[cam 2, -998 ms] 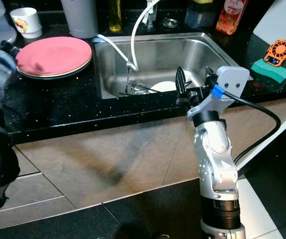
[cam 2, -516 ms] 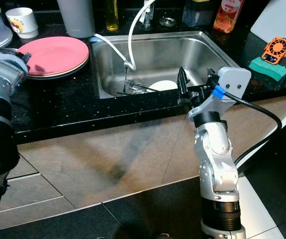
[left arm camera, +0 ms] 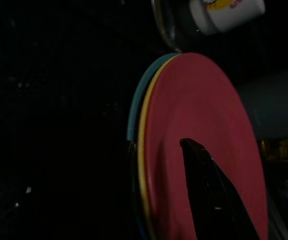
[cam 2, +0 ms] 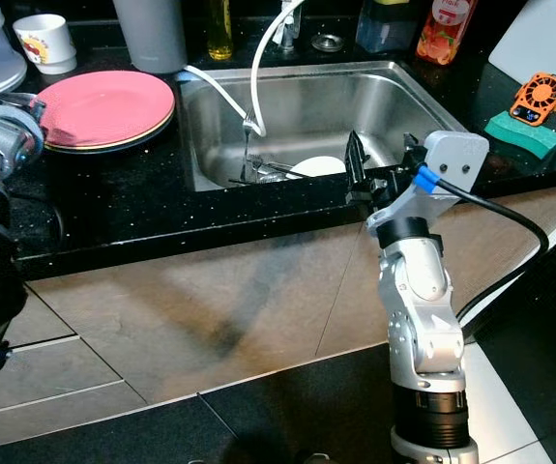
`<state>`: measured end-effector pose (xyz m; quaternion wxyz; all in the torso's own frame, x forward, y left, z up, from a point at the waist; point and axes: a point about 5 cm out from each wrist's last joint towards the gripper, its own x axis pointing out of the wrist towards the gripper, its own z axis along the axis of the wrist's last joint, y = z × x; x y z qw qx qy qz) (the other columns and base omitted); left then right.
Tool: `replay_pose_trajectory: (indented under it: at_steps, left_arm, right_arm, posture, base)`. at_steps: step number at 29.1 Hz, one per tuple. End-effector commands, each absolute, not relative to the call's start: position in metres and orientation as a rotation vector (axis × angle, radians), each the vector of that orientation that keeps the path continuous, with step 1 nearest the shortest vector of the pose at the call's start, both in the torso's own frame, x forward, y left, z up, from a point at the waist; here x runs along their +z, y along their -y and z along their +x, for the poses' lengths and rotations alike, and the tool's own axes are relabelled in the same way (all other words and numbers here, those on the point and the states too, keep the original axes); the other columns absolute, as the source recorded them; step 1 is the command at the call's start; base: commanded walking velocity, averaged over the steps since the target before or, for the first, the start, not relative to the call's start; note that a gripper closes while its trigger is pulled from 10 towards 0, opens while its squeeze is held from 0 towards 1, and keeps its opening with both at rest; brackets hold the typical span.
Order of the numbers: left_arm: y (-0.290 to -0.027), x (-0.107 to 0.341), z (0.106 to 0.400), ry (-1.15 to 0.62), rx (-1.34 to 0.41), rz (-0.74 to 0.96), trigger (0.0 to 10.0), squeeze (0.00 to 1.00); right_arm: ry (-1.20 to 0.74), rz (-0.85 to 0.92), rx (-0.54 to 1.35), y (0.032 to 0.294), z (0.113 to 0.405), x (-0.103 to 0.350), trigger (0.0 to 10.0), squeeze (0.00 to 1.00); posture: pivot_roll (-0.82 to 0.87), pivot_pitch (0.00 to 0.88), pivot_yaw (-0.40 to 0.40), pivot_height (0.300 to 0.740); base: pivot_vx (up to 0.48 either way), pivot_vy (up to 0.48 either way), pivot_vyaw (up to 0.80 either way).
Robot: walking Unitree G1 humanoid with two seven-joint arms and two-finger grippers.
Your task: Kitchen organization
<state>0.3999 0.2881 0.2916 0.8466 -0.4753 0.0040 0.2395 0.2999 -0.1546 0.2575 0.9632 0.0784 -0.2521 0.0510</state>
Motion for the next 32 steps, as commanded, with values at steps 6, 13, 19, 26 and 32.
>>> replay_pose_trajectory:
  at_steps: [6, 13, 19, 26, 32]
  left_arm:
    - [-0.295, 0.284, 0.397, -0.030, 0.533, -1.031, 10.0, 0.00]
    - [-0.291, 0.270, 0.398, -0.083, 0.536, -1.035, 4.2, 0.00]
    - [-0.292, 0.268, 0.398, -0.087, 0.539, -1.034, 0.0, 0.00]
    - [-0.295, 0.279, 0.398, -0.014, 0.511, -1.030, 0.0, 0.00]
    - [-0.299, 0.304, 0.397, 0.119, 0.443, -1.022, 0.0, 0.00]
  right_arm:
    - [0.508, 0.157, 0.116, 0.153, 0.300, 0.259, 10.0, 0.00]
    - [0.511, 0.154, 0.115, 0.153, 0.300, 0.259, 10.0, 0.00]
    - [0.513, 0.151, 0.114, 0.154, 0.300, 0.260, 10.0, 0.00]
    - [0.516, 0.148, 0.118, 0.154, 0.301, 0.260, 10.0, 0.00]
    - [0.519, 0.148, 0.122, 0.153, 0.302, 0.261, 10.0, 0.00]
  posture:
    - [0.08, 0.121, -0.022, 0.740]
    - [0.07, 0.112, -0.020, 0.740]
    - [0.07, 0.103, -0.020, 0.740]
    - [0.08, 0.093, -0.024, 0.740]
    - [0.08, 0.092, -0.026, 0.740]
  base:
    - [0.000, 0.000, 0.00]
    - [0.000, 0.000, 0.00]
    - [0.000, 0.000, 0.00]
    - [0.000, 0.000, 0.00]
    - [0.000, 0.000, 0.00]
